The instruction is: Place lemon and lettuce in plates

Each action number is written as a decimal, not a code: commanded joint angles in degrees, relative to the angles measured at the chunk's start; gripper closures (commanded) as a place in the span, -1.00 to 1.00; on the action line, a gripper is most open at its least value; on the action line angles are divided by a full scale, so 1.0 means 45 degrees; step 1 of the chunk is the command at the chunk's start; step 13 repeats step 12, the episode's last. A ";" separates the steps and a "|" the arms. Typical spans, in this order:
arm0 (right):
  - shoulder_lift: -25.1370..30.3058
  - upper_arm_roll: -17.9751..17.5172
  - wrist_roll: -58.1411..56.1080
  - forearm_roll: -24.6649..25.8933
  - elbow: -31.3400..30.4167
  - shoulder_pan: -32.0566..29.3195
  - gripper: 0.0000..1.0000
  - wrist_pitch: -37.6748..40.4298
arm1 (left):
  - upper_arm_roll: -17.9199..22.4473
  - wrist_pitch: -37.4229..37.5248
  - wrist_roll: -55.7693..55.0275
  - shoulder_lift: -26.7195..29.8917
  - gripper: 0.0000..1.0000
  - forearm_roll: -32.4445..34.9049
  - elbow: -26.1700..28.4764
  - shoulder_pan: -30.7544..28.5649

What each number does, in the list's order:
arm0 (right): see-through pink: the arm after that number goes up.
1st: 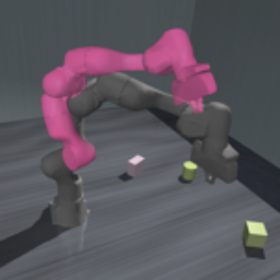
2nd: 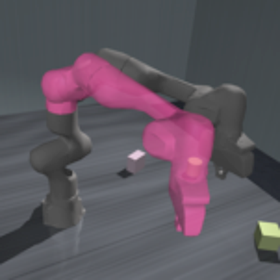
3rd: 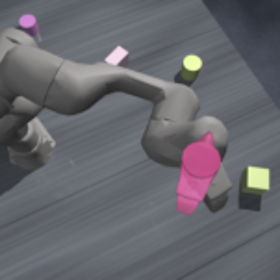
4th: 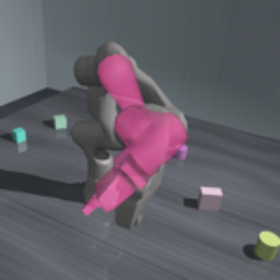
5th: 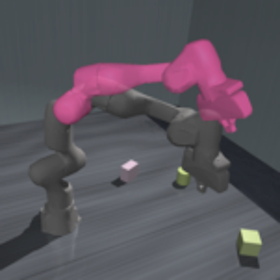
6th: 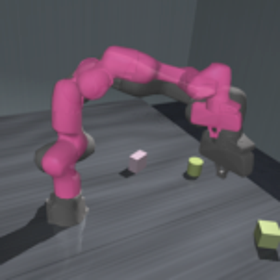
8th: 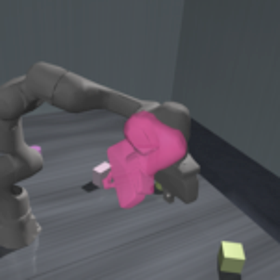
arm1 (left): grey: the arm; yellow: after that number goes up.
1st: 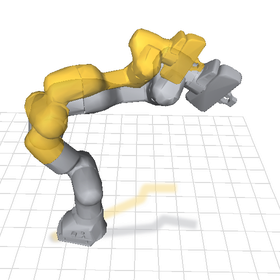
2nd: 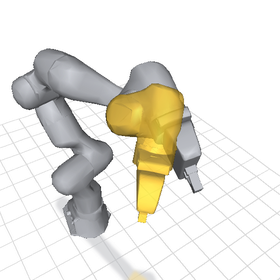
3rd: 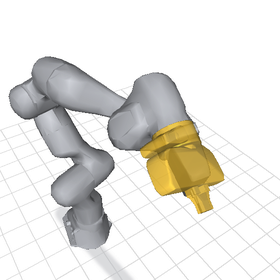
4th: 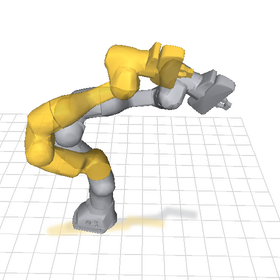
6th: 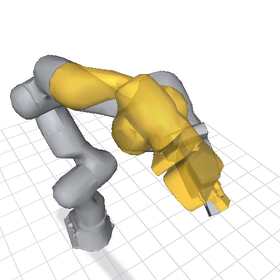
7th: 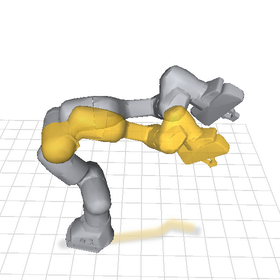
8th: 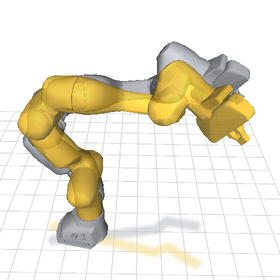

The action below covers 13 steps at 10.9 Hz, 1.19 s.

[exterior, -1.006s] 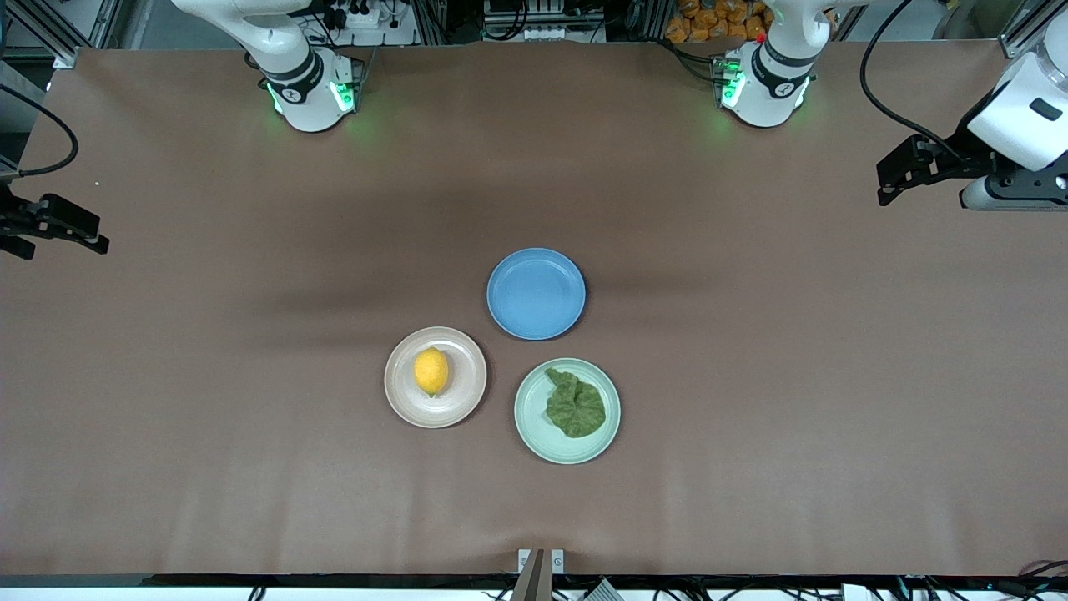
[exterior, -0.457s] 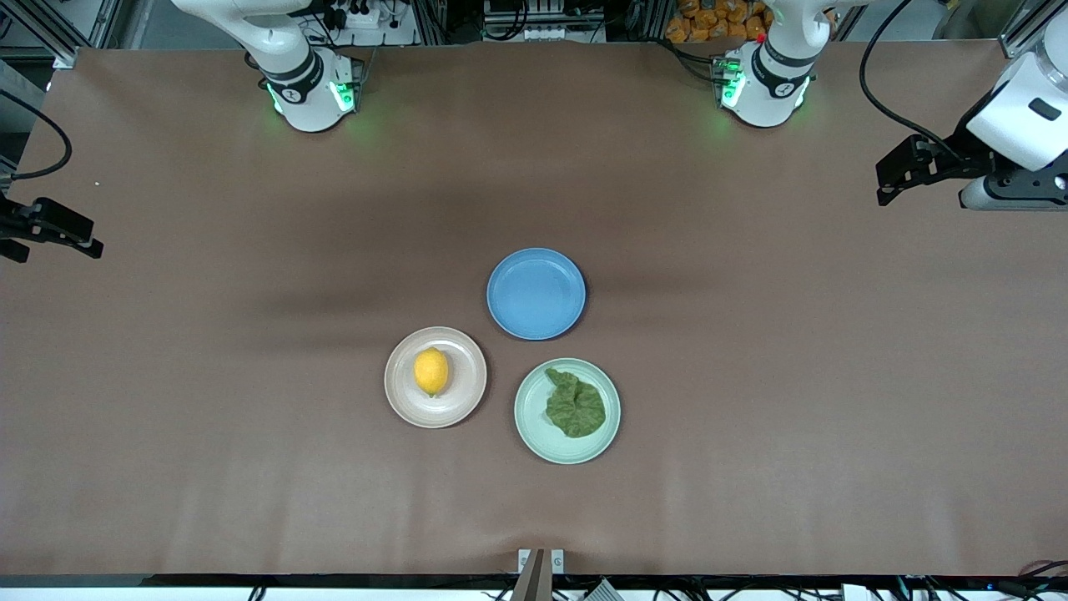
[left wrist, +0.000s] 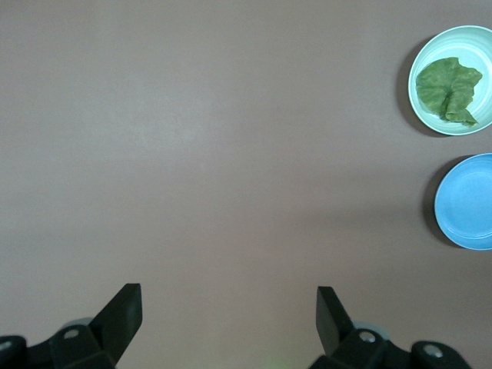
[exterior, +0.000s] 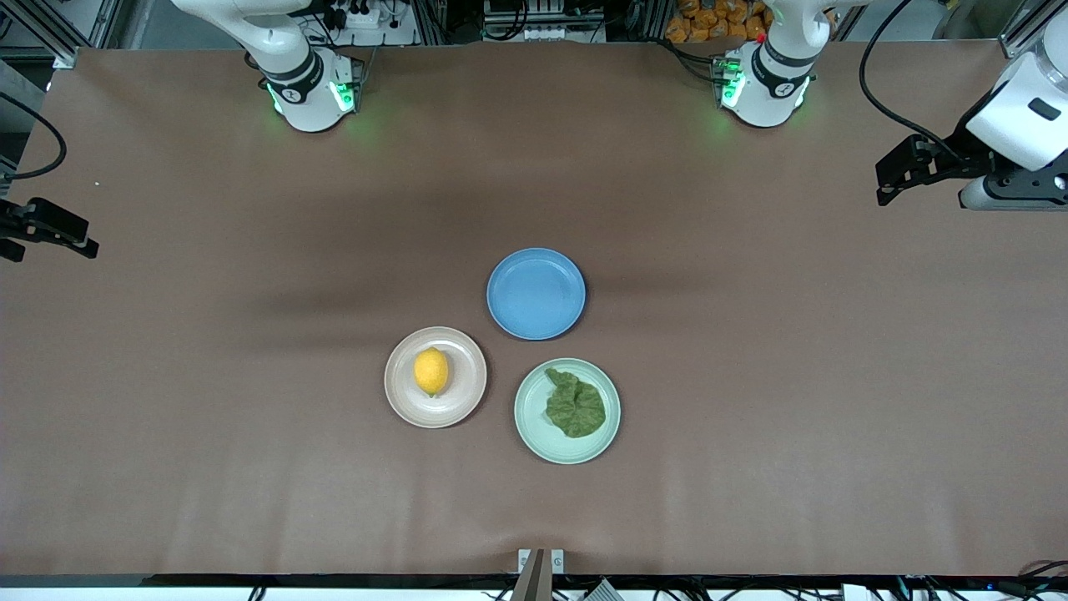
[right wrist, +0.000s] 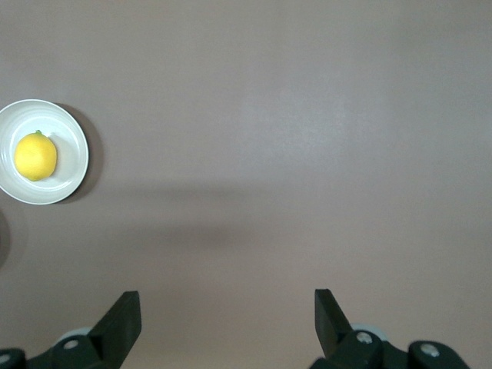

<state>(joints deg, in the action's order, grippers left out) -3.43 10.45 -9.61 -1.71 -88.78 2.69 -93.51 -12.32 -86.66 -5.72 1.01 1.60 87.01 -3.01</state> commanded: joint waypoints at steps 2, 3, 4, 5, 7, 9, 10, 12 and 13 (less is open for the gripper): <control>-0.0117 0.0080 0.0822 -0.0109 0.0256 0.0085 -1.00 0.0097 | 0.0003 -0.0059 0.0198 0.0109 -1.00 -0.0160 0.0001 -0.0015; -0.0117 0.0060 0.1485 -0.0069 0.0275 0.0105 -1.00 0.0097 | 0.0003 -0.0059 0.0178 0.0109 -1.00 -0.0160 0.0001 -0.0015; -0.0117 0.0041 0.1588 -0.0050 0.0275 0.0105 -1.00 0.0078 | 0.0003 -0.0059 0.0178 0.0109 -1.00 -0.0160 0.0001 -0.0015; -0.0117 0.0041 0.1589 -0.0049 0.0275 0.0124 -1.00 0.0077 | 0.0003 -0.0059 0.0197 0.0109 -1.00 -0.0160 0.0001 -0.0015; -0.0117 0.0041 0.1609 -0.0049 0.0275 0.0163 -1.00 0.0058 | 0.0003 -0.0059 0.0198 0.0109 -1.00 -0.0179 0.0001 -0.0035; -0.0117 0.0060 0.1609 -0.0069 0.0275 0.0163 -1.00 0.0077 | 0.0003 -0.0059 0.0198 0.0109 -1.00 -0.0179 0.0001 -0.0054; -0.0117 0.0041 0.1609 -0.0069 0.0275 0.0164 -1.00 0.0058 | 0.0022 -0.0059 0.0198 0.0109 -1.00 -0.0179 0.0001 -0.0035; -0.0117 0.0079 0.1609 -0.0108 0.0275 0.0144 -1.00 0.0116 | 0.0003 -0.0059 0.0120 0.0109 -1.00 -0.0179 0.0001 -0.0035; -0.0117 0.0079 0.1609 -0.0108 0.0275 0.0144 -1.00 0.0116 | 0.0003 -0.0059 0.0120 0.0109 -1.00 -0.0179 0.0001 -0.0035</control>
